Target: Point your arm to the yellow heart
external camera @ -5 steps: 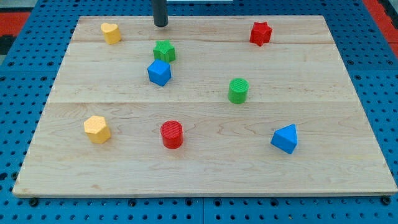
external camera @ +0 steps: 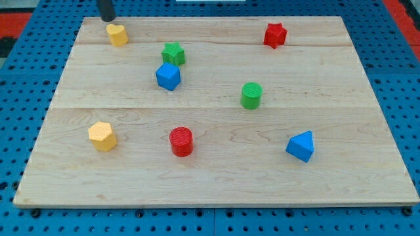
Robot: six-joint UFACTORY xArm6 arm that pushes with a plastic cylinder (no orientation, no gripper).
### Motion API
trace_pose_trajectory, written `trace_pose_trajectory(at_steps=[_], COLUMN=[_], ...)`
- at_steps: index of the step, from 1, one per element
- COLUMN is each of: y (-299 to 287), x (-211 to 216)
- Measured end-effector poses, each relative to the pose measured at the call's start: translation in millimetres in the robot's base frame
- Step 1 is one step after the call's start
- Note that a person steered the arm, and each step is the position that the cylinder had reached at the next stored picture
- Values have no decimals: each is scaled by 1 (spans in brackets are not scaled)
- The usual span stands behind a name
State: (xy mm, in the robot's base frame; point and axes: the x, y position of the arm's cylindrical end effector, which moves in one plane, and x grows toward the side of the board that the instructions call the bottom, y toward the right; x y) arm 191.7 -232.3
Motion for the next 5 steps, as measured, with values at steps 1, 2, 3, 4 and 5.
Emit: trace_pose_trajectory(at_steps=[1, 2, 3, 4, 5], y=[-3, -30, -37, -37, -35], x=[2, 32, 39, 46, 57])
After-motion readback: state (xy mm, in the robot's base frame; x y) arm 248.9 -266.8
